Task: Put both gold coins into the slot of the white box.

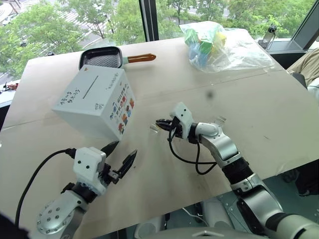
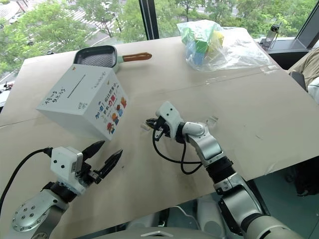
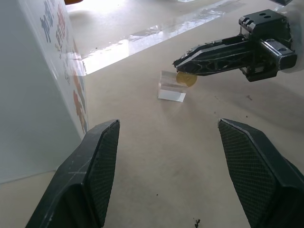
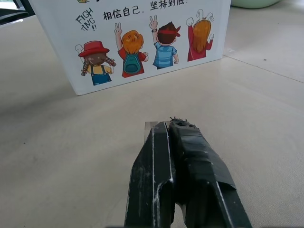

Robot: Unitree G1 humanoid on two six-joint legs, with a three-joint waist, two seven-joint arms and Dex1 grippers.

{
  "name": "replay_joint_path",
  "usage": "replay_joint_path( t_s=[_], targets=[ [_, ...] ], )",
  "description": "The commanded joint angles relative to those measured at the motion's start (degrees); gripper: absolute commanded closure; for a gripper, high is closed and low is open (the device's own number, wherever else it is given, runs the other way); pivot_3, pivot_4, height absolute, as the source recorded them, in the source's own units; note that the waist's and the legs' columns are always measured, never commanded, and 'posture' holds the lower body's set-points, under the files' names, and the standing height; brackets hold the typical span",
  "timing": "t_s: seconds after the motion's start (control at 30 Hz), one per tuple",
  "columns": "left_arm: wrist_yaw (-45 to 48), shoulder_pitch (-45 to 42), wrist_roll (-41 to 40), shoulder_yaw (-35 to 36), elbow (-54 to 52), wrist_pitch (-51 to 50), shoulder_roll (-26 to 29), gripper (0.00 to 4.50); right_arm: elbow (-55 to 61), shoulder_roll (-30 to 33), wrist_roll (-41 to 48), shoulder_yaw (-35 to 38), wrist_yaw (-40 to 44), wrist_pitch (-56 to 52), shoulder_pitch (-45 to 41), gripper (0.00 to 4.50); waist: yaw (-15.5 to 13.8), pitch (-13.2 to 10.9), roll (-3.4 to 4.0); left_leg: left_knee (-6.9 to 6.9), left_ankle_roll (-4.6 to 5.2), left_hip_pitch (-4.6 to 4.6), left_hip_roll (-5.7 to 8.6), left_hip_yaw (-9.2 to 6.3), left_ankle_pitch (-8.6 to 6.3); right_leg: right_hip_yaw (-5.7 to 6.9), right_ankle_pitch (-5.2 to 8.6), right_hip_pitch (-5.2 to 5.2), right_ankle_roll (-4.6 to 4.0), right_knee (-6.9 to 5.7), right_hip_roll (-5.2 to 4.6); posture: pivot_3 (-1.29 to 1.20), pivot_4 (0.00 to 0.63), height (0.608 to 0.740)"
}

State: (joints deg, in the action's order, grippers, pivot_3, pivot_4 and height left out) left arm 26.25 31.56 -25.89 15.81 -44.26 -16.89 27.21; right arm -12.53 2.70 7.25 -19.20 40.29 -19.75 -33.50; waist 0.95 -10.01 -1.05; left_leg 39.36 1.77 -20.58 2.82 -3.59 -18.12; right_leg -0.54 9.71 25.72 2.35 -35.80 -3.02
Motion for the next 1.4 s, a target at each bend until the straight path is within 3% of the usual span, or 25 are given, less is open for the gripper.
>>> replay_joint_path(
  t_s=[0.03, 0.53, 0.87, 1.3, 1.4],
  targets=[
    [0.4, -0.3, 1.0, 0.3, -0.3, 1.2, -0.1, 1.13, 1.7, -0.7, 1.1, 0.8, 0.2, -0.8, -0.5, 4.48, 0.0, 0.0, 0.0, 0.0, 0.0, 0.0, 0.0, 0.0, 0.0, 0.0, 0.0, 0.0, 0.0, 0.0, 0.0, 0.0, 0.15, 0.721],
    [0.9, -3.9, -1.6, -0.3, 0.2, -0.1, -1.8, 1.13, 7.9, -5.5, 15.1, 10.6, -1.7, -15.7, -1.9, 4.48, 0.0, 0.0, 0.03, 0.0, 0.0, -0.02, -0.01, -0.05, 0.0, 0.03, 0.0, 0.02, 0.0, 0.0, -0.03, 0.0, 0.15, 0.721],
    [-4.5, -14.2, -36.7, 0.5, 1.0, -3.6, -13.3, 1.13, 16.1, -9.2, 36.4, 21.5, -5.9, -37.1, -3.1, 4.48, 0.0, 0.0, 0.05, 0.0, 0.0, -0.05, -0.01, -0.11, -0.01, 0.03, -0.02, 0.04, 0.01, -0.02, -0.12, 0.0, 0.15, 0.721],
    [-5.8, -18.2, -49.3, -7.7, 4.9, -6.2, -18.4, 1.13, 18.2, -10.4, 52.8, 26.9, -11.0, -45.8, -4.8, 4.48, 0.0, 0.0, 0.05, 0.0, 0.01, -0.04, 0.03, -0.08, 0.0, 0.02, -0.01, 0.03, 0.01, -0.03, 0.0, 0.0, 0.15, 0.721],
    [-6.3, -18.1, -50.4, -9.1, 4.7, -6.4, -19.0, 2.31, 18.3, -10.0, 54.3, 26.6, -11.7, -45.9, -4.8, 4.5, 0.1, 0.0, 0.06, 0.0, 0.02, -0.05, 0.04, -0.06, 0.0, 0.01, -0.01, 0.03, 0.01, -0.02, 0.07, 0.0, 0.15, 0.721]
  ],
)
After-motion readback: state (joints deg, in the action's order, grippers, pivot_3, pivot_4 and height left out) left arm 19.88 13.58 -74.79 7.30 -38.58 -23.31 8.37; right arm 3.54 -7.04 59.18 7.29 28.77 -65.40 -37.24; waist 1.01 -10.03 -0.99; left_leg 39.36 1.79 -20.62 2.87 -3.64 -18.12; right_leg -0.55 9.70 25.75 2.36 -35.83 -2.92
